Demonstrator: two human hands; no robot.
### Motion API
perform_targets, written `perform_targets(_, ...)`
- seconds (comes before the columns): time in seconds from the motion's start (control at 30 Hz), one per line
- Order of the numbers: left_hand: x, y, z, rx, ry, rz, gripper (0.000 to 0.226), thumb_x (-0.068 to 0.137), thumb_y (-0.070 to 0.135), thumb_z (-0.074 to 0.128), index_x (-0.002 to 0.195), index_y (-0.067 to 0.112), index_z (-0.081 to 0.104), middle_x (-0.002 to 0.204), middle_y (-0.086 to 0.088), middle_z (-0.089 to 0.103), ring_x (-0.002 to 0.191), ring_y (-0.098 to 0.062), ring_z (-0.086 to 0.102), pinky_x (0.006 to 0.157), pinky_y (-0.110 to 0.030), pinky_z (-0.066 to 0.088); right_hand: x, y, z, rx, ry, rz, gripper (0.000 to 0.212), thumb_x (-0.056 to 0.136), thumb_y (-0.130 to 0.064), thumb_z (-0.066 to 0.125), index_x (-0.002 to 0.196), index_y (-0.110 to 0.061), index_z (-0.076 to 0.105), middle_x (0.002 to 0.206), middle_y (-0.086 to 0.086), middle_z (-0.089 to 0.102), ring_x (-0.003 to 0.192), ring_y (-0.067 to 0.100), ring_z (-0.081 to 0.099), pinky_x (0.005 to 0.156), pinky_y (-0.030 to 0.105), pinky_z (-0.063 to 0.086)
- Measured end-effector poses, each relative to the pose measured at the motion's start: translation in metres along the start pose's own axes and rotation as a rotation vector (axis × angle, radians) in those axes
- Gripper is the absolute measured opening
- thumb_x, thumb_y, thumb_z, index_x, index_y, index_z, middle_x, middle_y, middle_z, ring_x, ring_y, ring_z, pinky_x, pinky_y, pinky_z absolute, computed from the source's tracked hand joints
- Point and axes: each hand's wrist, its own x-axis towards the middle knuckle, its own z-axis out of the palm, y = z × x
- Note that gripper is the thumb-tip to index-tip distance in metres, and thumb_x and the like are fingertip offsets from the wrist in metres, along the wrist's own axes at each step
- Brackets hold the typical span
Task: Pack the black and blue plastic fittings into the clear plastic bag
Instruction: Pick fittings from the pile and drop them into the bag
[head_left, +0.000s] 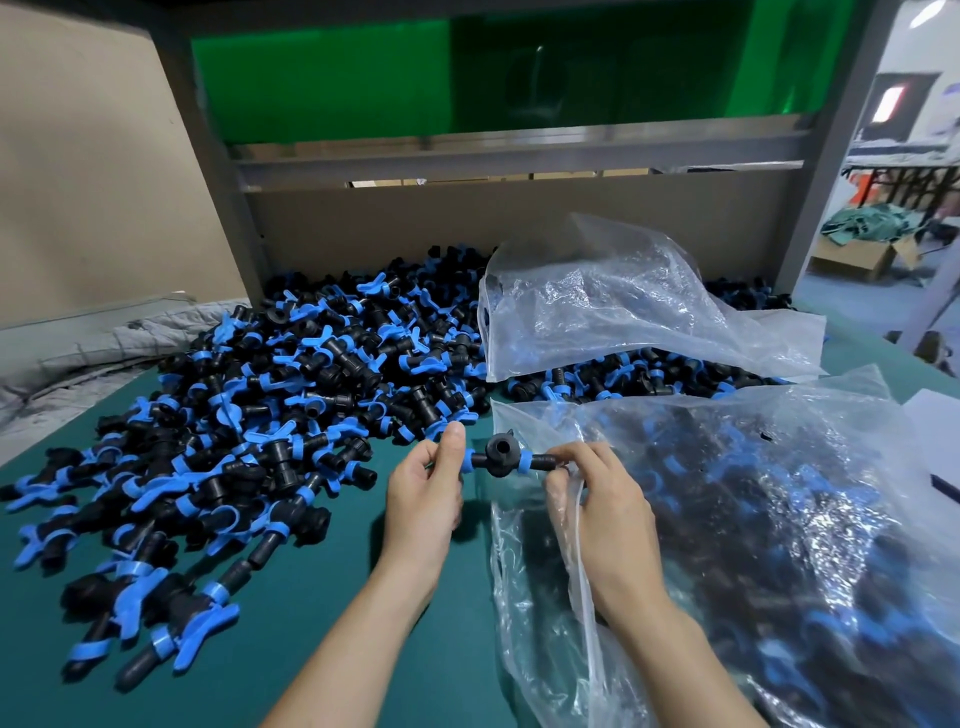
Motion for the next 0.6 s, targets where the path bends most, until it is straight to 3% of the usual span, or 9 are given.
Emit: perform_targets(0.6,-0.0033,0.0037,0.0018,-0.018,-0.019,-0.003,0.038,0.096,0.043,0.056,0.07,0.017,0.046,0.052,0.002,0.03,0.045,-0.012,0.025,0.044,-0.026,0.021,-0.0004,-0.0038,-0.0029,0.036,0.0,0.022,0.008,0.098,-0.032,0.052,0.098,-0.034,0.059,0.098,-0.019,0.054,0.083,0.021,0.057,0.073,0.042,0.049)
